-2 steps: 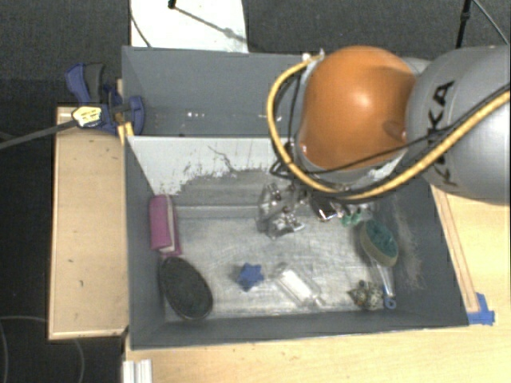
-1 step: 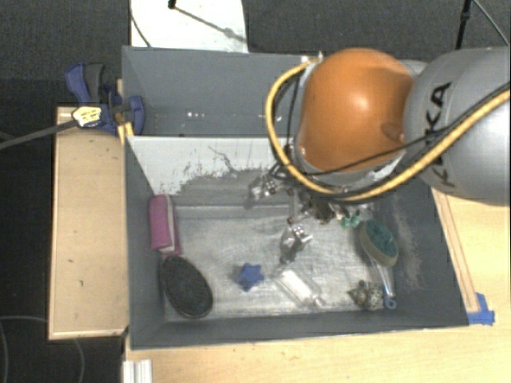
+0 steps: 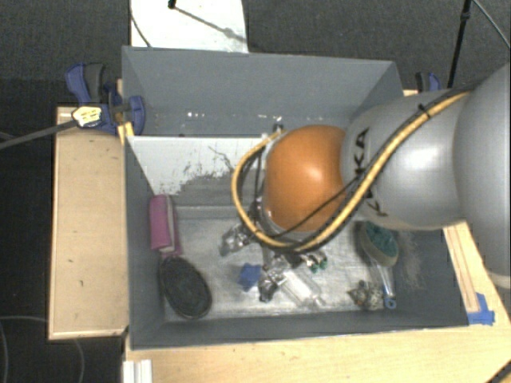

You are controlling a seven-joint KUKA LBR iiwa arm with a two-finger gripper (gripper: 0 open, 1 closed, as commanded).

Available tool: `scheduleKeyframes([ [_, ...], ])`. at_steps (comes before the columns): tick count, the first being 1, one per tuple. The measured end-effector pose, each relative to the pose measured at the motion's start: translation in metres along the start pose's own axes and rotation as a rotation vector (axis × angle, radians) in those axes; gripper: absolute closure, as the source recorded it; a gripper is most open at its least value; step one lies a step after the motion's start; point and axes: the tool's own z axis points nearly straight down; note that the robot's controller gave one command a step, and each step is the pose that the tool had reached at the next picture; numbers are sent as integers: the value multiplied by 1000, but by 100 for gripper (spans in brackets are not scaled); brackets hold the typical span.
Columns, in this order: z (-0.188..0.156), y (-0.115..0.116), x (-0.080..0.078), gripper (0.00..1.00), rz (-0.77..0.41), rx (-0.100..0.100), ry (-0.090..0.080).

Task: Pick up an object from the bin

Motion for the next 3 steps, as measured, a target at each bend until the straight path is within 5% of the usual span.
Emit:
scheduleKeyframes([
  [1,62,-26,24,0,-261,4,-9],
  [2,59,-25,21,100,-261,5,-14],
  [3,-90,-14,5,100,-370,7,-14],
])
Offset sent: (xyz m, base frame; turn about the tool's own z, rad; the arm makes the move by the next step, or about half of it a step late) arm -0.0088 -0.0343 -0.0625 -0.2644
